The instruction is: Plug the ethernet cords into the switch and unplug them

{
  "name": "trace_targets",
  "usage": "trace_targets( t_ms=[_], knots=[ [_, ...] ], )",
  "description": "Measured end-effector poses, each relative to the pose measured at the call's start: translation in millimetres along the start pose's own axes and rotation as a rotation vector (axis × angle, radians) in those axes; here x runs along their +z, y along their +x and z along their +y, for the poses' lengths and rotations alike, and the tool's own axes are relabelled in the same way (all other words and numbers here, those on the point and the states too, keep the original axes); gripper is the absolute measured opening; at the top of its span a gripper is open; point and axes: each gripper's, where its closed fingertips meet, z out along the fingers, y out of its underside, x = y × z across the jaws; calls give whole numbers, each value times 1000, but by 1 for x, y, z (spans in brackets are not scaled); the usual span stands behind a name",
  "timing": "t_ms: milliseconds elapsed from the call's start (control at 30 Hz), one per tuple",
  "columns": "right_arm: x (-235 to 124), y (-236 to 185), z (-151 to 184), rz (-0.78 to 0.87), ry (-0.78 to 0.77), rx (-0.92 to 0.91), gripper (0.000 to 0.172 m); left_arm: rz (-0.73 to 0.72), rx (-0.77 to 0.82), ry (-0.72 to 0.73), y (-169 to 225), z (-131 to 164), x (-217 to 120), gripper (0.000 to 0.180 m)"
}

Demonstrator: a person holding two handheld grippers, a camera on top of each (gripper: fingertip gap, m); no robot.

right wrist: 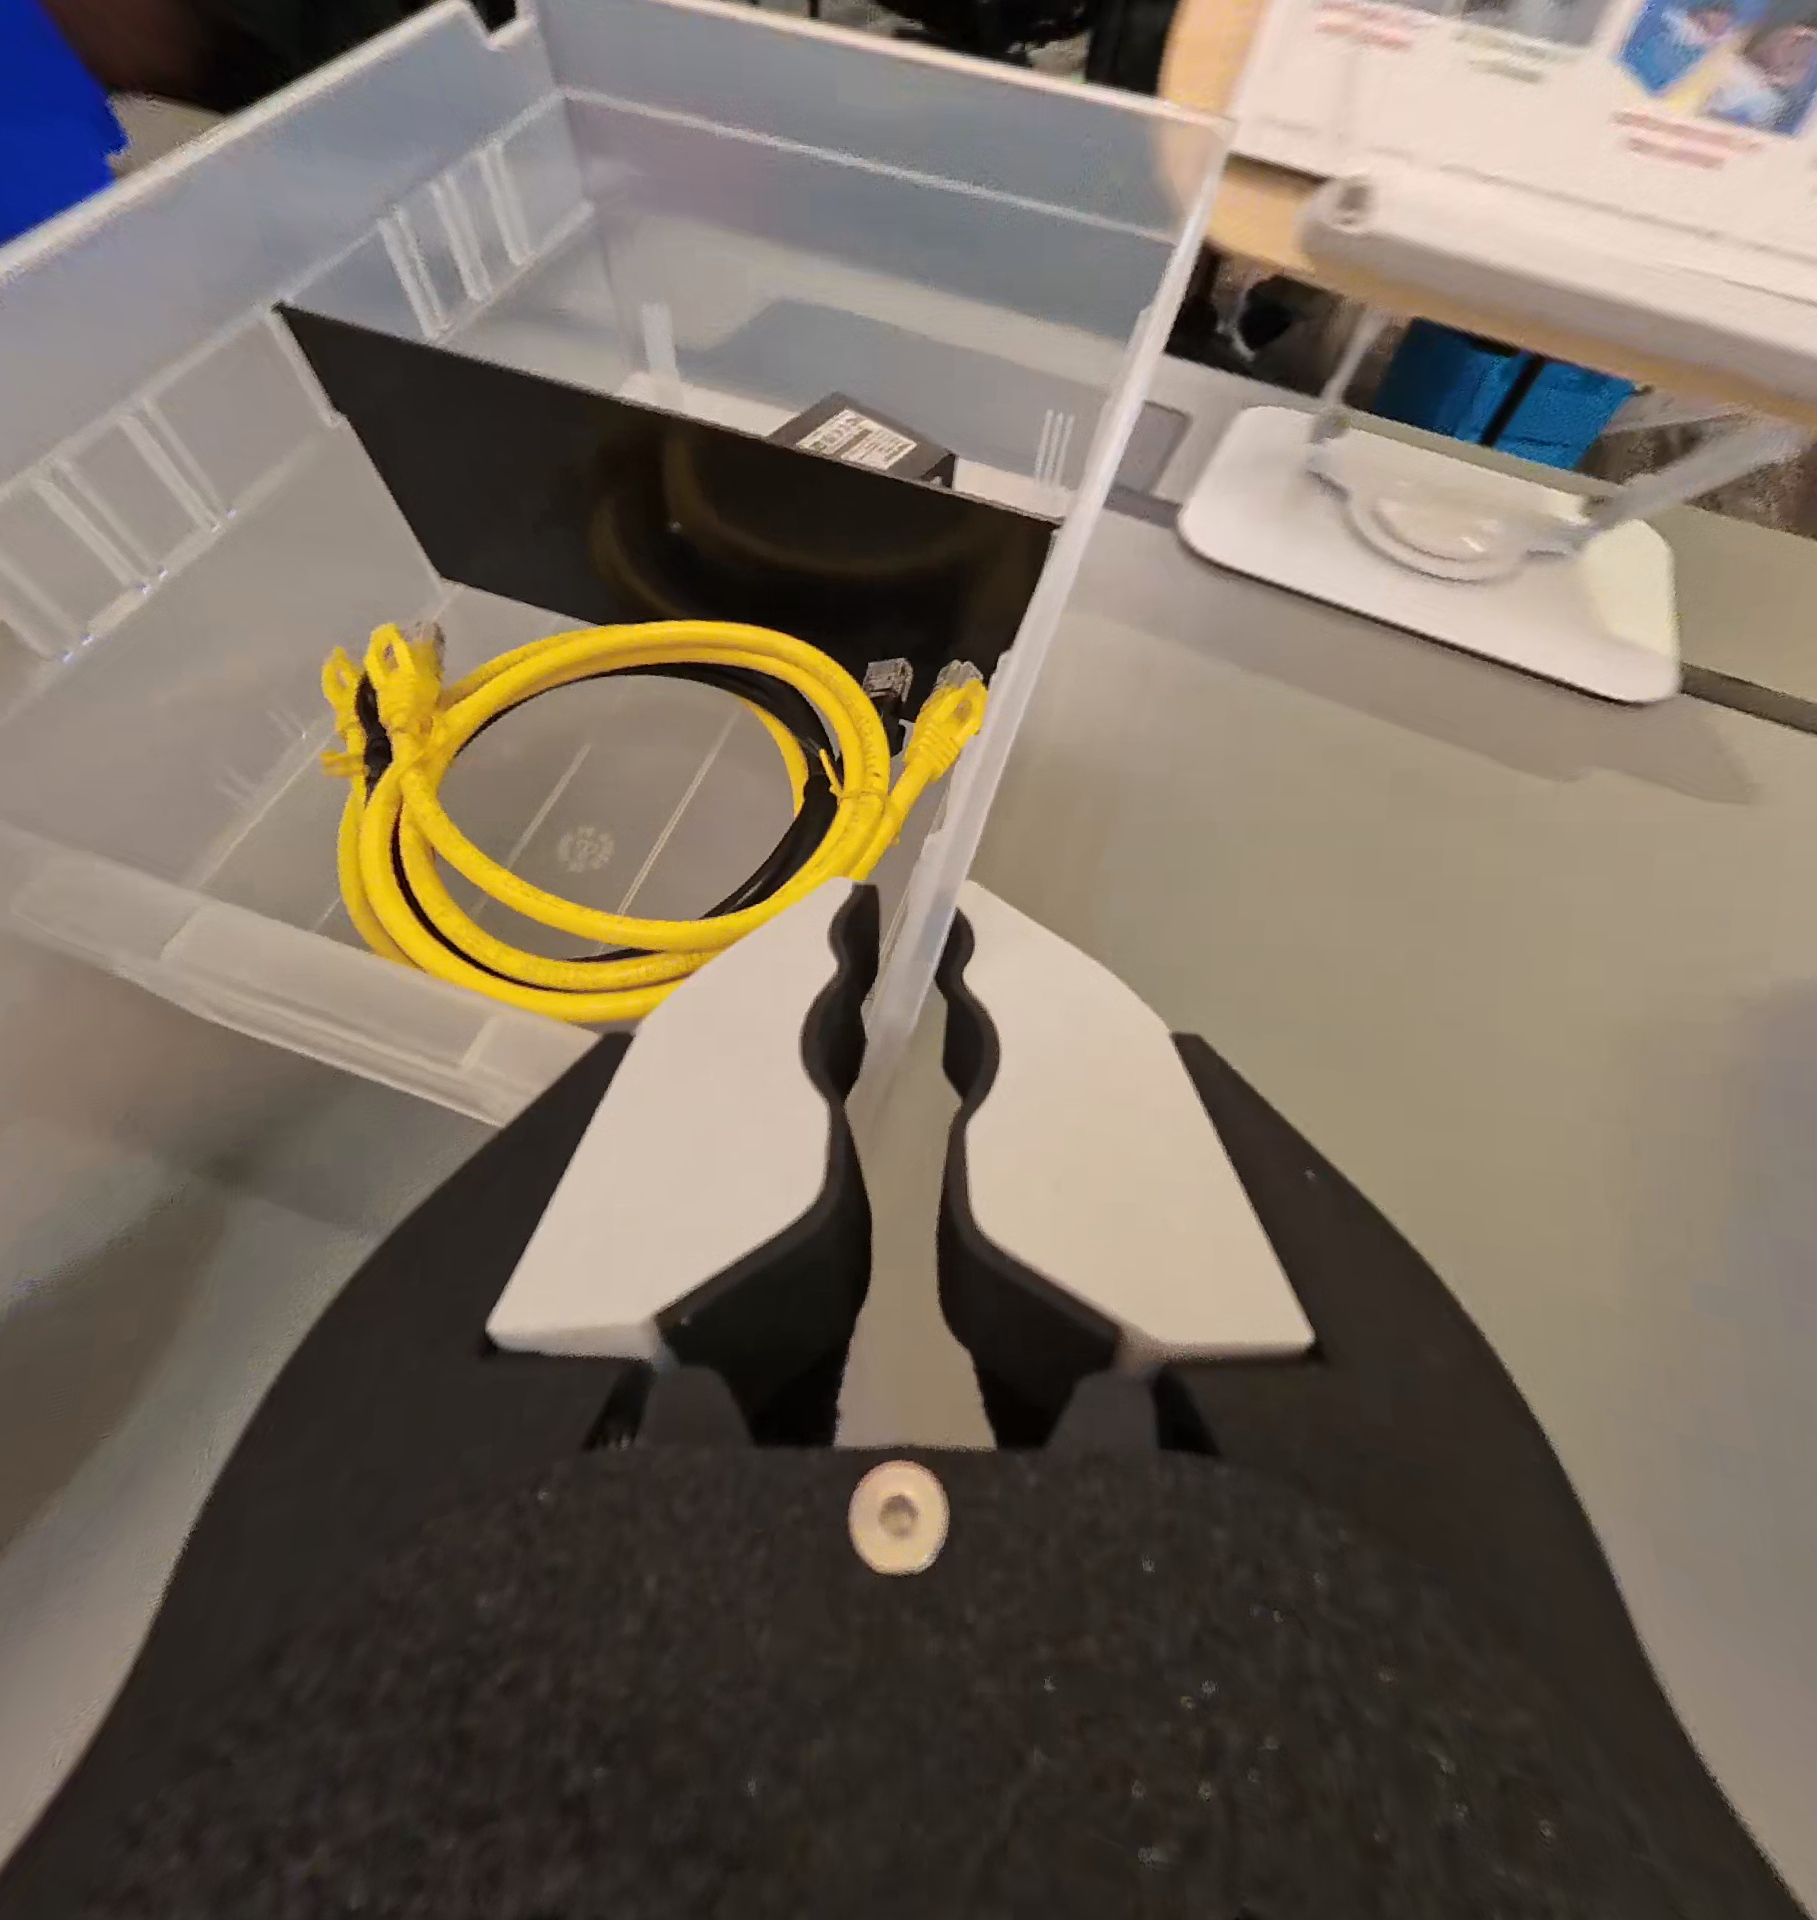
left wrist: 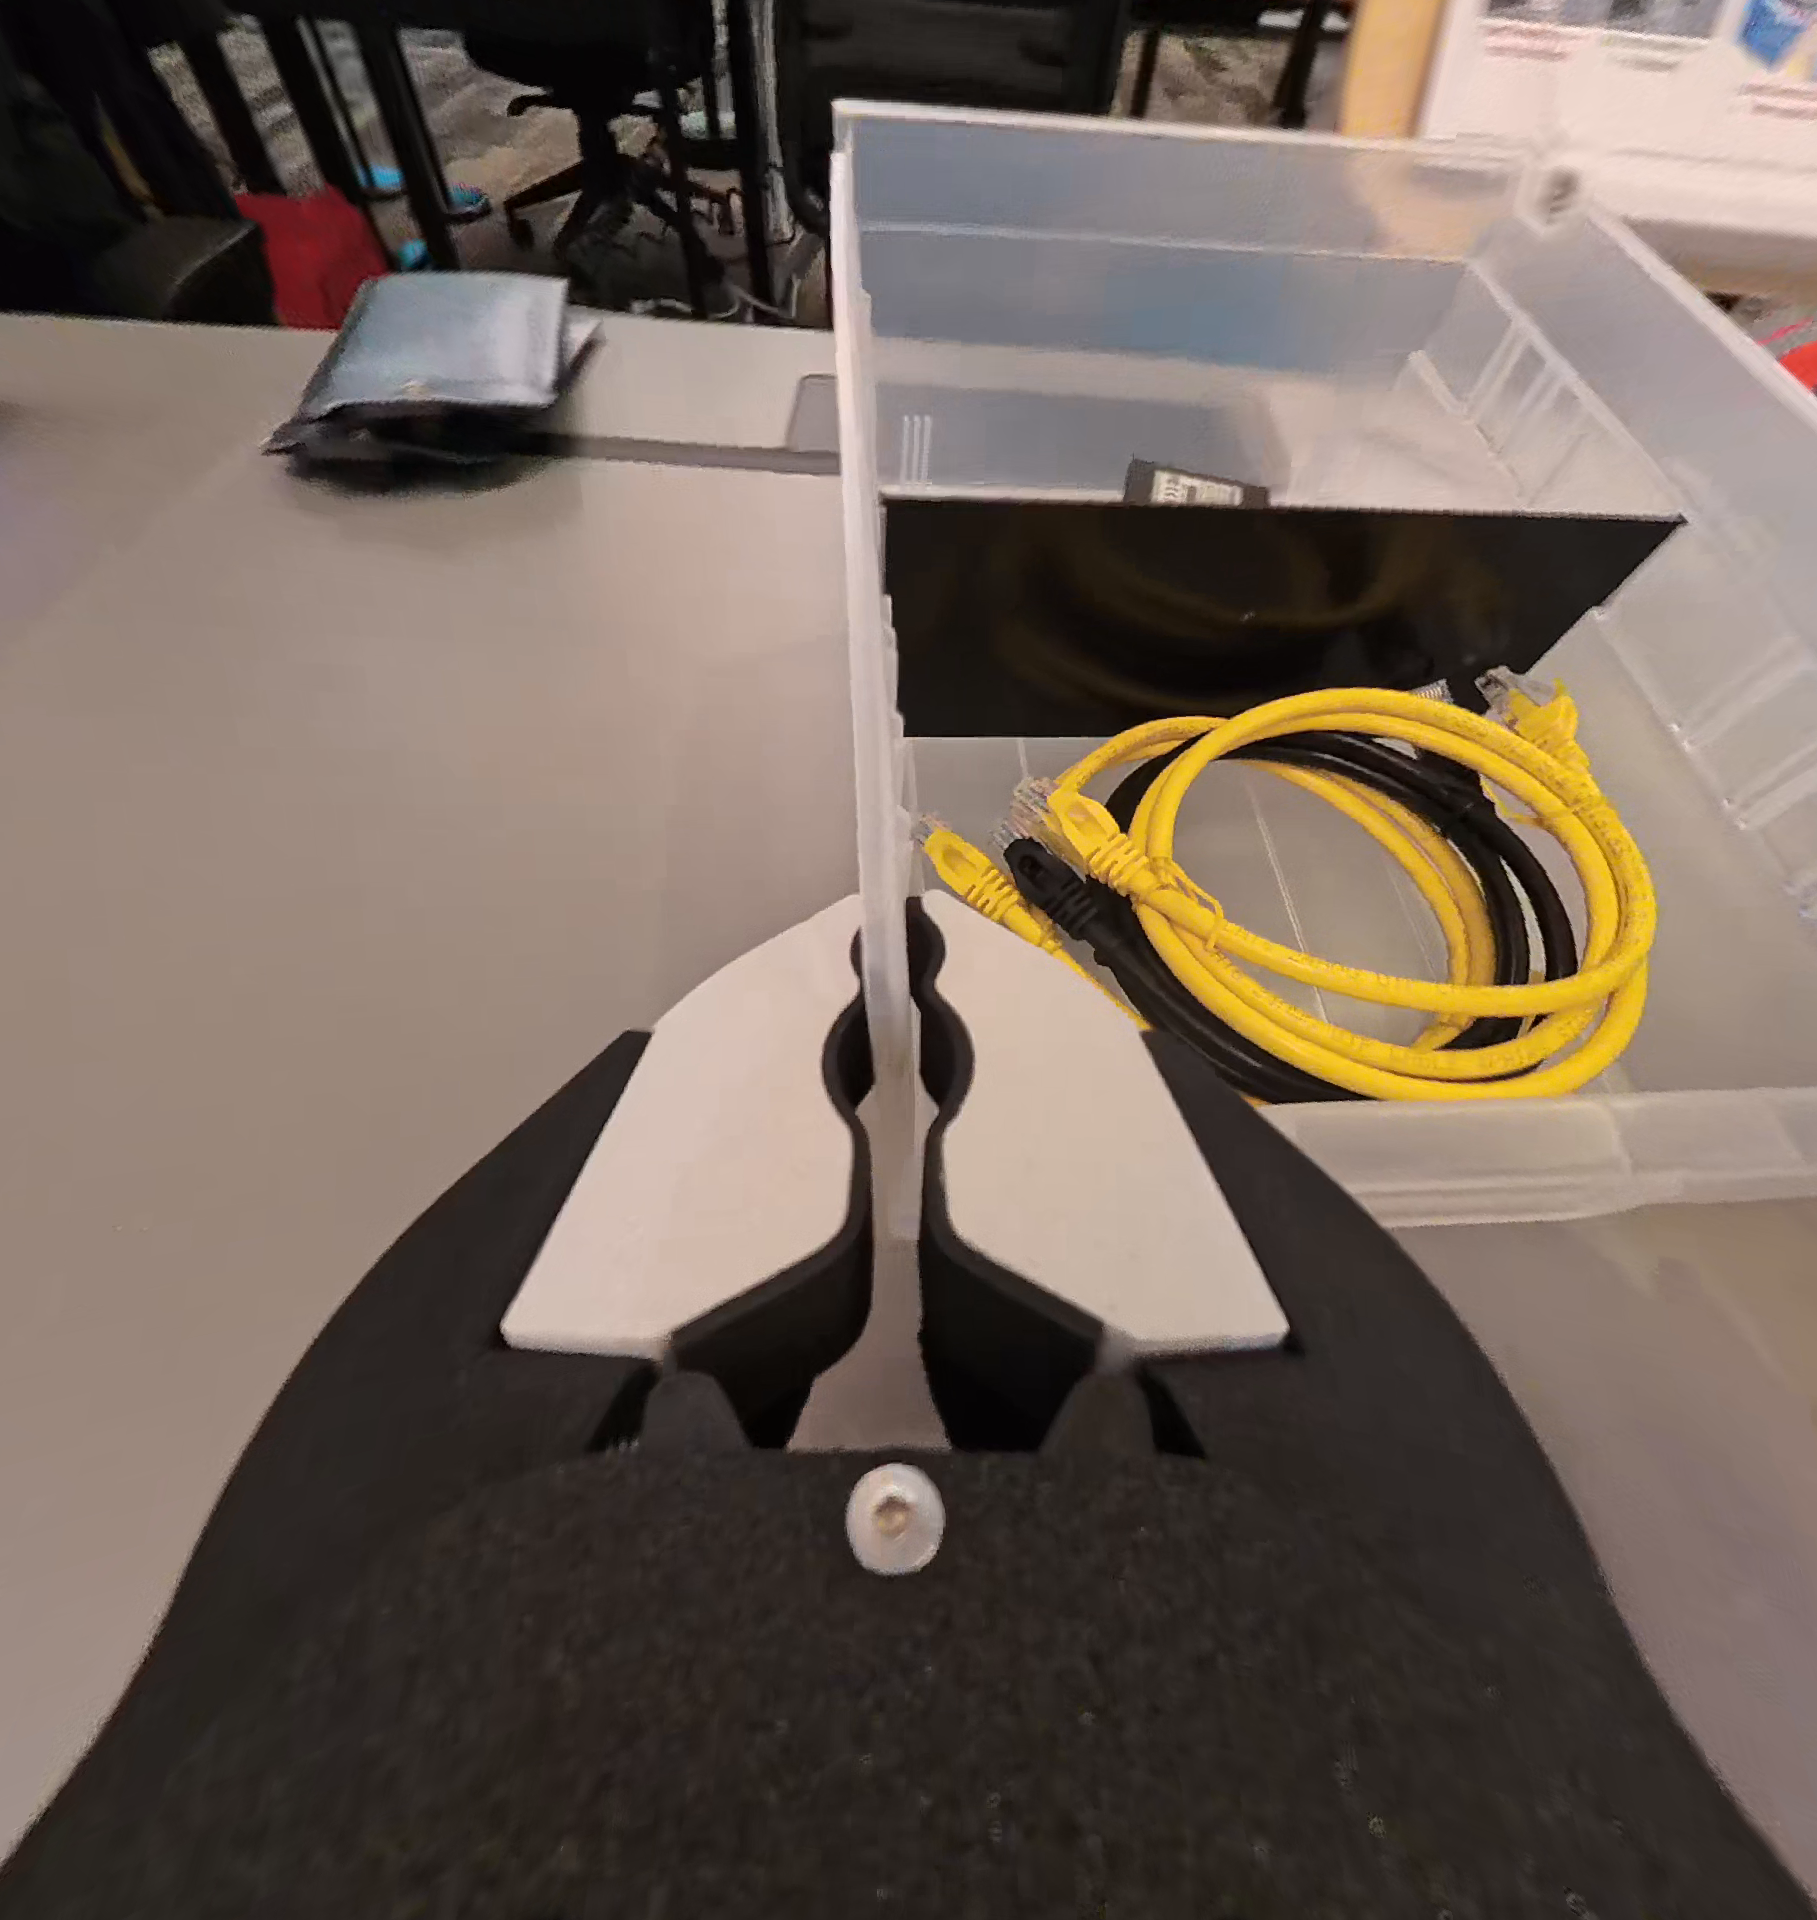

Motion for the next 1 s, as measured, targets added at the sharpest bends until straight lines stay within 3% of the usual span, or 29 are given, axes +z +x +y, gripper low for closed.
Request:
trace_targets(
  t_ms=[133,233,367,467,533,633,800,900,1000],
  knots=[
    [22,-45,6,-38,-52,-14,13,-14,-37,-32,-44,7,11,2],
    [37,-60,12,-57,-90,13,13,-30,-9,-69,-61,12,18,2],
    [45,-71,8,-80,-69,-19,16,-8,-88,-74,-73,19,28,3],
    [44,-78,8,-145,-70,-15,21,2,-119,-61,-76,16,31,5],
    [39,-85,9,-227,-63,-31,28,-20,-130,-57,-77,15,30,17],
    [13,-86,8,-387,-26,-37,26,-114,-46,-27,-81,6,18,26],
    [-51,-27,7,-501,81,-28,26,-191,54,78,-77,-23,-21,35],
    [-95,40,16,-505,143,13,27,-10,1,113,-32,-21,-36,36],
    [-132,132,32,-361,183,33,28,182,-31,98,17,-5,-51,43]
  ],
)
